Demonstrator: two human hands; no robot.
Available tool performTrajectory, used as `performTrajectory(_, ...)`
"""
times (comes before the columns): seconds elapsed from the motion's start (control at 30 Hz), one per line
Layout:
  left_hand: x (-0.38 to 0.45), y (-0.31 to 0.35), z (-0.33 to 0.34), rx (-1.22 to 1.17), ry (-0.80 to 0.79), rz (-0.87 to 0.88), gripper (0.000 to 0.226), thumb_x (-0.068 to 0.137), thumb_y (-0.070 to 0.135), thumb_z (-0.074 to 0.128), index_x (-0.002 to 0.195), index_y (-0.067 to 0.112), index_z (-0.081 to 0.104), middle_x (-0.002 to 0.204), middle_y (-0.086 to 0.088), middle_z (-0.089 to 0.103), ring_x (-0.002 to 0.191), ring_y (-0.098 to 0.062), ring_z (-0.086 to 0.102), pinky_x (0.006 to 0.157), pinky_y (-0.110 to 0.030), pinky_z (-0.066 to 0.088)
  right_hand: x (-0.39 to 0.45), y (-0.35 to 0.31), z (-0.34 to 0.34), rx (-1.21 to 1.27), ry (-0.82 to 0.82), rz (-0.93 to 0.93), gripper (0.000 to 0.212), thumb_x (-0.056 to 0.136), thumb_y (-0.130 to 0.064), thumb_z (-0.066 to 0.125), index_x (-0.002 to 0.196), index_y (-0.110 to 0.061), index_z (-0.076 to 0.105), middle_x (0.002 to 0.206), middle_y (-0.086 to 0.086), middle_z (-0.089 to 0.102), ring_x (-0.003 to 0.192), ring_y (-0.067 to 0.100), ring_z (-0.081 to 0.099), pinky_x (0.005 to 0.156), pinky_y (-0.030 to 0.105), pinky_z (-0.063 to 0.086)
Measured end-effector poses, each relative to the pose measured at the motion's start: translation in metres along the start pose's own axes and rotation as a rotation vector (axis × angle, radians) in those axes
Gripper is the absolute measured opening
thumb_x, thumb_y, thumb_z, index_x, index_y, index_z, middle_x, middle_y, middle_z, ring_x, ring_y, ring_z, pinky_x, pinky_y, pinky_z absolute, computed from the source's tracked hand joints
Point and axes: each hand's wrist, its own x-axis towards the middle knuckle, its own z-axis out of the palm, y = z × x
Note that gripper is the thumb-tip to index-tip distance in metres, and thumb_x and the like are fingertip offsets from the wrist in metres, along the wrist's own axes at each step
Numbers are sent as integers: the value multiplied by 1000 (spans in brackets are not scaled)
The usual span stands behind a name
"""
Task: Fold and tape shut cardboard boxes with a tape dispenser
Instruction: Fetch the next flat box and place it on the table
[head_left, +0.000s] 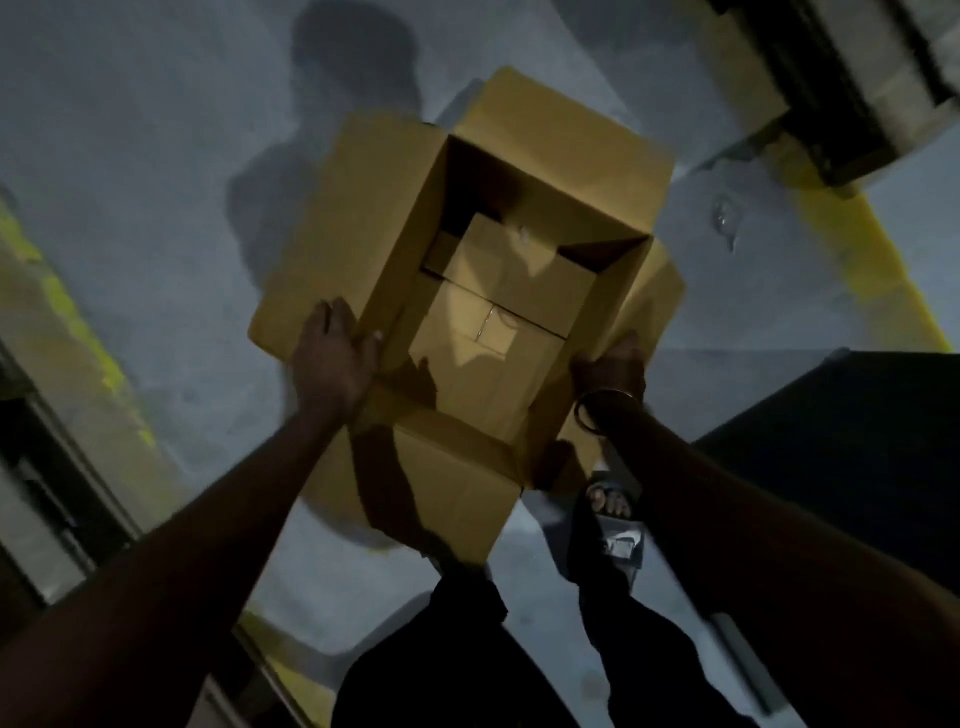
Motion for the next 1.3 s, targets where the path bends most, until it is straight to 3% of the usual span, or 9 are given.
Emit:
performTrajectory(0.17,38,9,-10,194,-139,16,44,103,10,53,144,3,39,116,-25,63,99,-44,64,77,-50,52,-8,-15,-1,64,37,-104,51,89,-11,67,138,-11,51,105,13,65,93,31,64,74,33,51)
performTrajectory(0.37,-27,45,-107,164,-140,-88,41,99,11,65,135,3,47,103,-19,66,87,-35,64,70,-43,52,-74,-71,-99,19,-25,-262,26,87,-11,64,113,-10,61,88,3,62,82,26,64,63,31,51)
performTrajectory(0.53,-98,116,-275,158,-7,61,44,97,14,70,134,5,50,102,-24,69,90,-43,68,68,-45,48,-180,-109,-249,99,65,-320,44,67,-39,56,99,-11,65,86,12,71,75,33,68,64,49,62)
performTrajectory(0.7,-181,213,-443,108,133,330,29,98,18,63,124,7,56,90,-21,66,83,-44,66,66,-43,43,-330,-128,-447,209,260,-359,52,75,-24,64,126,-16,68,92,9,76,79,32,72,71,47,62)
performTrajectory(0.8,-223,298,-512,91,219,441,32,107,23,51,136,10,56,103,-23,68,91,-45,66,70,-45,46,-379,-95,-537,329,407,-316,78,66,-47,65,141,-25,60,109,5,77,87,31,76,75,50,65)
performTrajectory(0.87,-256,349,-534,82,234,545,32,110,22,47,138,9,56,114,-23,68,96,-46,66,71,-45,45,-416,-62,-587,385,510,-277,75,68,-49,69,140,-27,60,113,4,77,87,28,76,77,49,65)
performTrajectory(1.0,-328,441,-530,-79,233,786,34,108,23,51,141,15,58,108,-22,72,95,-46,68,72,-39,40,-464,34,-659,479,693,-130,74,65,-57,67,133,-27,66,93,-1,77,80,24,74,73,47,64)
performTrajectory(1.13,-424,519,-489,-141,162,914,37,109,28,52,144,18,60,117,-18,74,104,-43,68,76,-40,43,-514,129,-704,537,840,10,42,80,-32,73,121,-27,71,97,-2,73,84,27,73,72,41,61)
performTrajectory(1.3,-530,578,-412,-65,24,1017,39,109,36,52,146,26,57,116,-13,75,102,-36,70,80,-39,51,-539,260,-738,504,942,218,43,89,-21,68,132,-21,68,114,10,75,83,30,65,70,35,51)
